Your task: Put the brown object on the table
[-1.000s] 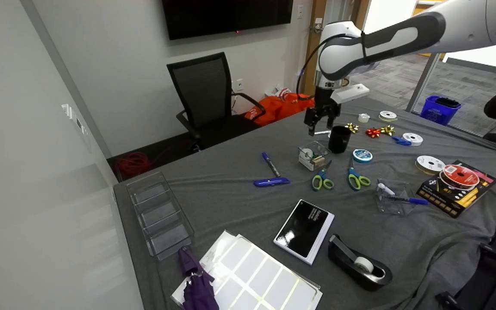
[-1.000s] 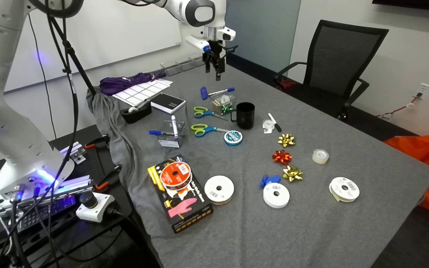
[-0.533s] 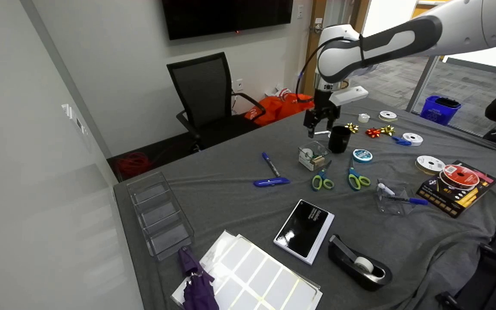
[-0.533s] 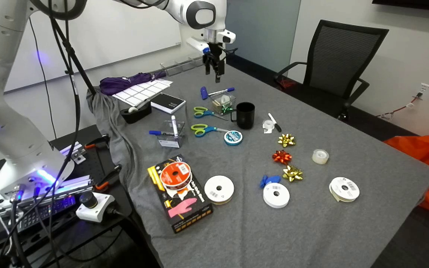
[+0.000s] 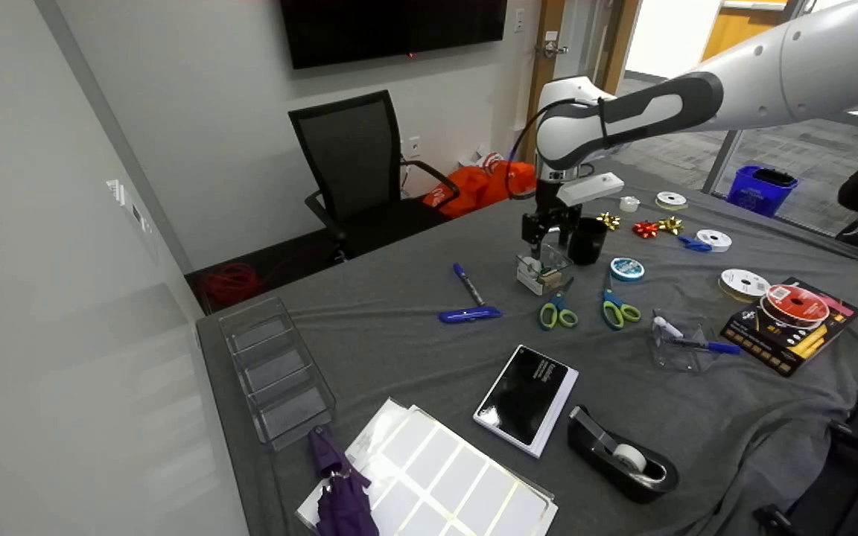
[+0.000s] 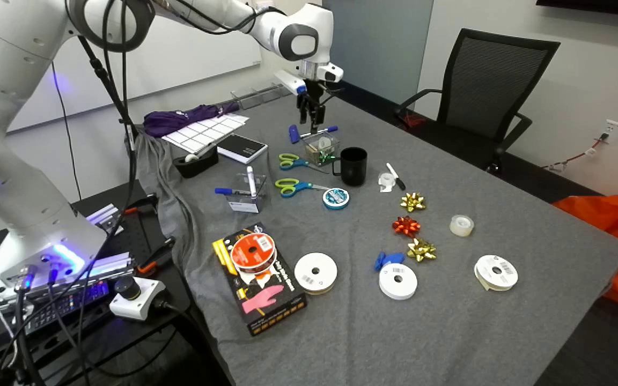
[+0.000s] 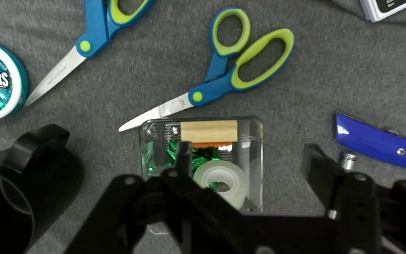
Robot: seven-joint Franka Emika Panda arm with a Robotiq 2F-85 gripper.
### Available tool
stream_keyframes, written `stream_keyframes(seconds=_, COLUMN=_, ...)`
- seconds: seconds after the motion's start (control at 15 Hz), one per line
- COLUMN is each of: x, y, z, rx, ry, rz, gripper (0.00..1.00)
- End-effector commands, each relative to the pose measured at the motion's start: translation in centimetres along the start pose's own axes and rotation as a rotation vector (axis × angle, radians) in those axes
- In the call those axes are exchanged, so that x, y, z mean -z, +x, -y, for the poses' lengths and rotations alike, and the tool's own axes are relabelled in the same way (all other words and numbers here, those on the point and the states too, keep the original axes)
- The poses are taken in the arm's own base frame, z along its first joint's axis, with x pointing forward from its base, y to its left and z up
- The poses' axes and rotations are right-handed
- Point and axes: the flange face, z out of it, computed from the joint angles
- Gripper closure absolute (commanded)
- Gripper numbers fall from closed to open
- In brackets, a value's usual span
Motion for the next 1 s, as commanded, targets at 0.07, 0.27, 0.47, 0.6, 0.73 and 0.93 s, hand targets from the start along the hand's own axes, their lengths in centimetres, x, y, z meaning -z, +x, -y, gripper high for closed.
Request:
stream_keyframes(seconds=0.07, x=-0.6, y=1.2, z=-0.3, rx=-0.017, ry=-0.012, rz=0.024, gripper=0.34)
stream_keyframes(seconds=0.27, x=-1.3, y=1.8, z=-0.7, rx=-0.030, ry=-0.025, rz=0.025, gripper=0.26)
stream_keyframes(seconds=0.47, x=-2.4, y=2.4, z=-1.2, rx=-0.047, ry=-0.044, rz=0.027, gripper=0.28)
stream_keyframes(seconds=0.6, x=-3.1, y=2.6, z=-1.5, rx=-0.053, ry=-0.053, rz=0.029, gripper=0.30)
stream_keyframes(seconds=0.73, x=-3.8, y=2.8, z=-1.7, rx=-0.056, ry=-0.063, rz=0.031, gripper=0.30)
stream_keyframes(seconds=0.93, x=-4.6, y=3.0, z=-2.0, rx=-0.054, ry=-0.080, rz=0.032, gripper=0.22)
